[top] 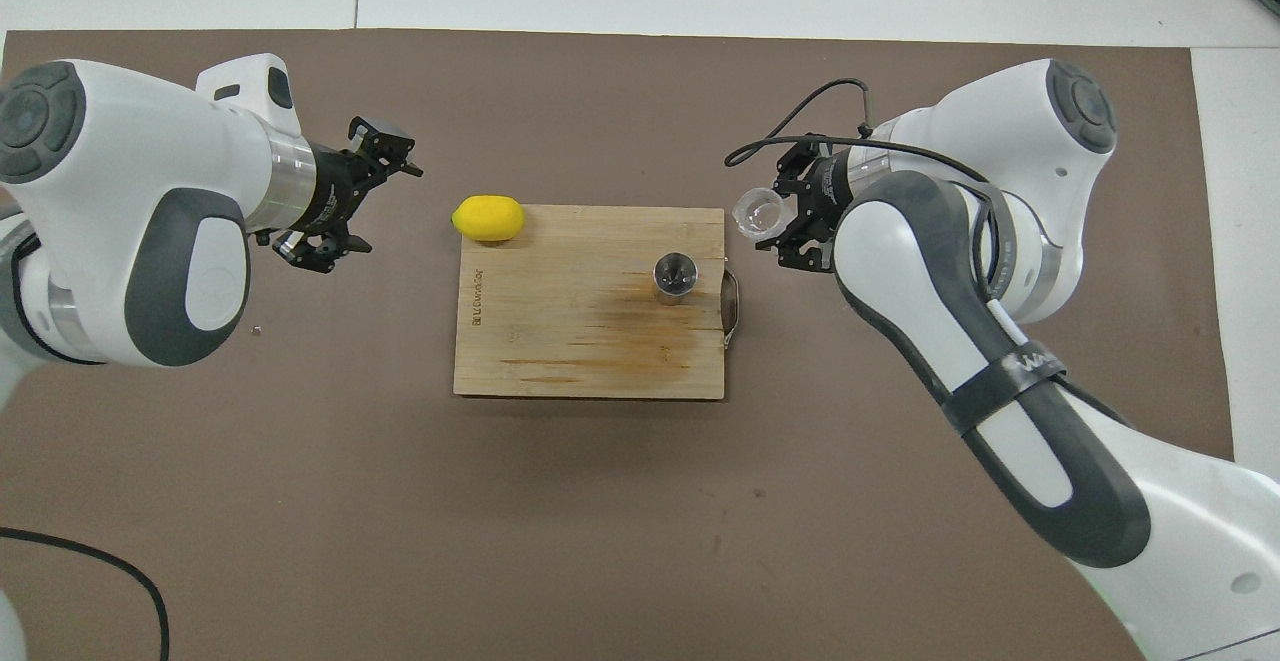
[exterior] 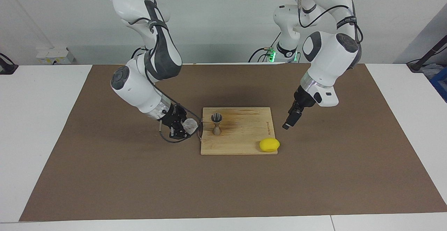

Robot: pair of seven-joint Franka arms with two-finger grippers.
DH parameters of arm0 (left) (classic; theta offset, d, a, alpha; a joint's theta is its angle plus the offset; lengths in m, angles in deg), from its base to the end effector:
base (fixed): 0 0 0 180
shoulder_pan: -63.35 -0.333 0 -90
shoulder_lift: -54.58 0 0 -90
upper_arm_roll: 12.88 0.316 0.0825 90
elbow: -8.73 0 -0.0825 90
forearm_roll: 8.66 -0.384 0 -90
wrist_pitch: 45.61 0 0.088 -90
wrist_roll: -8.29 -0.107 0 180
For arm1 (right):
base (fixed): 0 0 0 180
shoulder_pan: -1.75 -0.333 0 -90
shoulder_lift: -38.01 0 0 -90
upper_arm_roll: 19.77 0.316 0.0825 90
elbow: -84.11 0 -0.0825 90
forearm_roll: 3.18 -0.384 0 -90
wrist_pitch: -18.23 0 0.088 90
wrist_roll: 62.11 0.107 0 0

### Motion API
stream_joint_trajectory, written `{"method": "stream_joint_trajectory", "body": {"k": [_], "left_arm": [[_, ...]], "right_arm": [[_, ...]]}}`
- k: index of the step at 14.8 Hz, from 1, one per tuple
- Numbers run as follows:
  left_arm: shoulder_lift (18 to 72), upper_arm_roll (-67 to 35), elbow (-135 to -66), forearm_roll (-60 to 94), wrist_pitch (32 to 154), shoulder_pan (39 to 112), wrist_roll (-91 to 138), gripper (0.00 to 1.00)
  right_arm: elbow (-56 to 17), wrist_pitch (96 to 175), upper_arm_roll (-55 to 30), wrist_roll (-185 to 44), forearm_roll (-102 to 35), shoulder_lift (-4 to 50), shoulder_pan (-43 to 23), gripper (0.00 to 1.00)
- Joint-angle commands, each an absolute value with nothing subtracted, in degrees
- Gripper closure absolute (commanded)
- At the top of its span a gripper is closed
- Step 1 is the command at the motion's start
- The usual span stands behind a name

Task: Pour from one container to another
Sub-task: 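Move the glass over the metal cup while the left gripper draws back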

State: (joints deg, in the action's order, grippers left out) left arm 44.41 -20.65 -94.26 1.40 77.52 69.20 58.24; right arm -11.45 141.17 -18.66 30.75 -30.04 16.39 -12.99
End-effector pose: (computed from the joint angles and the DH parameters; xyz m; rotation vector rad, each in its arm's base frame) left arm 0.6094 -0.1505 0.4659 2.7104 1.0226 0.0788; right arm 0.6424 0.2006 0.4009 -1.9631 1.9899 0.3940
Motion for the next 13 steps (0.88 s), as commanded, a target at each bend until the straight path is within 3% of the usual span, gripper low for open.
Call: {"method": "stream_joint_trajectory", "body": {"k": [1,8,13], "left_arm": [[45.26,-21.14,-94.28,-1.8,75.33,65.29,41.83,0.0],[44.56,-21.05,-89.1,-9.36,72.7,60.81,23.0,0.0],[49.64,-20.7,-89.18,-9.28,62.35,59.57,8.03,0.0]], "right_arm": [[-10.02,142.33,-18.8,35.18,-25.17,15.6,-15.65,0.69],[-10.37,142.33,-18.63,36.42,-16.64,15.69,-18.9,0.69],[-10.46,141.72,-18.72,36.51,-11.71,15.78,-21.1,0.69]]}}
